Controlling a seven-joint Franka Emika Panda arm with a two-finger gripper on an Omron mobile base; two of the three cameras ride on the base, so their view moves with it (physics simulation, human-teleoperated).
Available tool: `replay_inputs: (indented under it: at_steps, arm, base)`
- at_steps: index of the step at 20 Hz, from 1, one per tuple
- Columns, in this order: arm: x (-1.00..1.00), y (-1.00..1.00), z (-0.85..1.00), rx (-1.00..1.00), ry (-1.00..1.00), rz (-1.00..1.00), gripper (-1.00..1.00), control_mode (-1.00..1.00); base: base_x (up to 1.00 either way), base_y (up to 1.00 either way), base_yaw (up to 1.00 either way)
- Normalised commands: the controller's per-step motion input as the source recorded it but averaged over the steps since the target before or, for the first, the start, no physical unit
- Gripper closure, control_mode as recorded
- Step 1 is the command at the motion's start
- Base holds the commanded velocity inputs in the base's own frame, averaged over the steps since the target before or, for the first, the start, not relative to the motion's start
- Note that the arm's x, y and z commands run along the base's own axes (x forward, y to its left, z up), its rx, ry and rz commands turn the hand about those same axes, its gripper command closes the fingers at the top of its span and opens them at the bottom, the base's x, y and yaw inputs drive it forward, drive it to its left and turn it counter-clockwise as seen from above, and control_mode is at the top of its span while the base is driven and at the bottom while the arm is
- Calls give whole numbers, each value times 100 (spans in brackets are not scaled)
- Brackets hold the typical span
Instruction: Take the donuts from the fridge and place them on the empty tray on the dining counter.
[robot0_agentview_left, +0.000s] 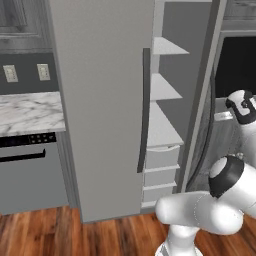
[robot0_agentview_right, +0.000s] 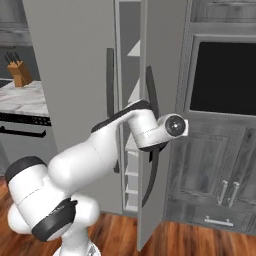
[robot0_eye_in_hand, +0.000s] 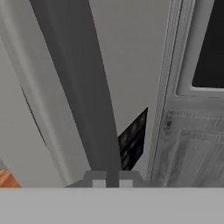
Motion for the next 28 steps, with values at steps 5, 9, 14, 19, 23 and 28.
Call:
replay_inputs:
  at_steps: [5,9,14,19,23,28]
  arm:
    - [-44,-4,1,0,-9,0,-100,-100]
    - [-56,56,9,-15,-20,0,-100,-100]
    - [-23,96,7,-33,-12,-1,-100,-100]
    - [0,100,48,-38,0,-9,-100,-100]
    - [-2,100,30,-40,0,-16,-100,-100]
    - [0,92,0,-51,0,-16,-100,-100]
  base:
    - [0,0,0]
    - [0,0,0]
    - [0,0,0]
    - [0,0,0]
    - [0,0,0]
    - [0,0,0]
